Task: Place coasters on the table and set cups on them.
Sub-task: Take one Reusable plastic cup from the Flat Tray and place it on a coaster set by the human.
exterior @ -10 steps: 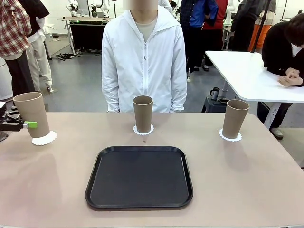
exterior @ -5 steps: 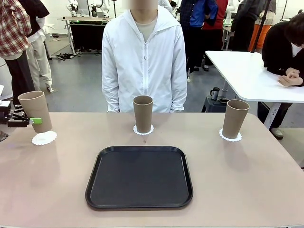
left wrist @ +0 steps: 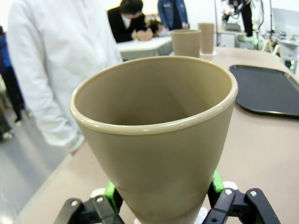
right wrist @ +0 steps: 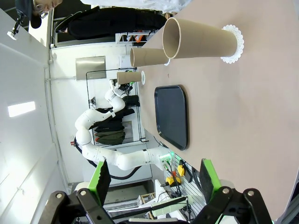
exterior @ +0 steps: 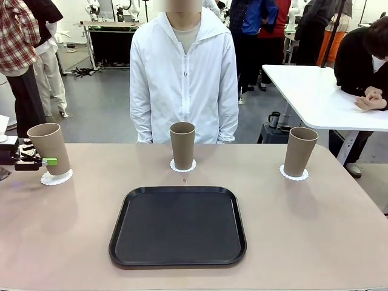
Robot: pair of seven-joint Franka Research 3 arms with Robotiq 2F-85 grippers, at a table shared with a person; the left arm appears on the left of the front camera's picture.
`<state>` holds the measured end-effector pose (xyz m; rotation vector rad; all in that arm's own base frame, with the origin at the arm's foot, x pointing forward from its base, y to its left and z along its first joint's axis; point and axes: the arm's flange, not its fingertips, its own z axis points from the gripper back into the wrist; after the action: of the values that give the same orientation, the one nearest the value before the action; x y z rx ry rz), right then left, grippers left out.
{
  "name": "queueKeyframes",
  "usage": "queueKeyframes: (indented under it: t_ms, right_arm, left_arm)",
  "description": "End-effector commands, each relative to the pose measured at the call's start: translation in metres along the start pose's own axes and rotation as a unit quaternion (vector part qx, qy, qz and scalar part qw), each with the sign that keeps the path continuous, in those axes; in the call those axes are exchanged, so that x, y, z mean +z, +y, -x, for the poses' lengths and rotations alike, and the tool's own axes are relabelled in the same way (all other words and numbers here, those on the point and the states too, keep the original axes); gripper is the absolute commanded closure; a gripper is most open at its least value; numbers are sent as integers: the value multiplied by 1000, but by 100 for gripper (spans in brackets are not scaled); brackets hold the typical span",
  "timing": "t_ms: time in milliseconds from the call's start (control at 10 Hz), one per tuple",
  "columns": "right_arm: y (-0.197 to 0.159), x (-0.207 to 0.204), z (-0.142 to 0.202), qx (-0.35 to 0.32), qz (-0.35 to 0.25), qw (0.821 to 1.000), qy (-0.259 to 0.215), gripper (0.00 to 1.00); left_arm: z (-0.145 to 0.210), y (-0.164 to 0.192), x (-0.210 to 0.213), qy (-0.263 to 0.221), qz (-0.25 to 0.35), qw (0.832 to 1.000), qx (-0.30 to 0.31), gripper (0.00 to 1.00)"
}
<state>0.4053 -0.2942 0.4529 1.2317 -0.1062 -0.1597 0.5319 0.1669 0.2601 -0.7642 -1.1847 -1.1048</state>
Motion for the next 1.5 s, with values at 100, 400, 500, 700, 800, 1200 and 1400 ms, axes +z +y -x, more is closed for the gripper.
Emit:
queueKeyframes:
  t_ms: [100,400,500,700,800,1200,1400]
  right_arm:
    - [1,-1,-1,-1,3,1000,-2,0]
    - [1,-1,-1,-1,3,1000,-2,0]
    - [1,-1,-1,-1,3,1000,-2,0]
    - [1,-1,-1,-1,3,1000,-2,0]
    - [1,-1,-1,-1,3,1000,-2,0]
    - [1,-1,-1,-1,3,1000,-2,0]
    - [1,-1,-1,-1,3,1000,-2,0]
  left_arm:
    - [7,-6,0,-10,-1,1000,-18,16]
    - [14,-5,4,-8,-2,1000,-8,16]
    - [16,-3,6,-6,-1,1000,-4,16]
    - [16,-3,8,0,7,1000,13,16]
    - [15,-4,8,2,12,1000,19,16]
    - [16,-5,6,8,17,999,35,16]
    - [18,-6,5,14,22,999,36,0]
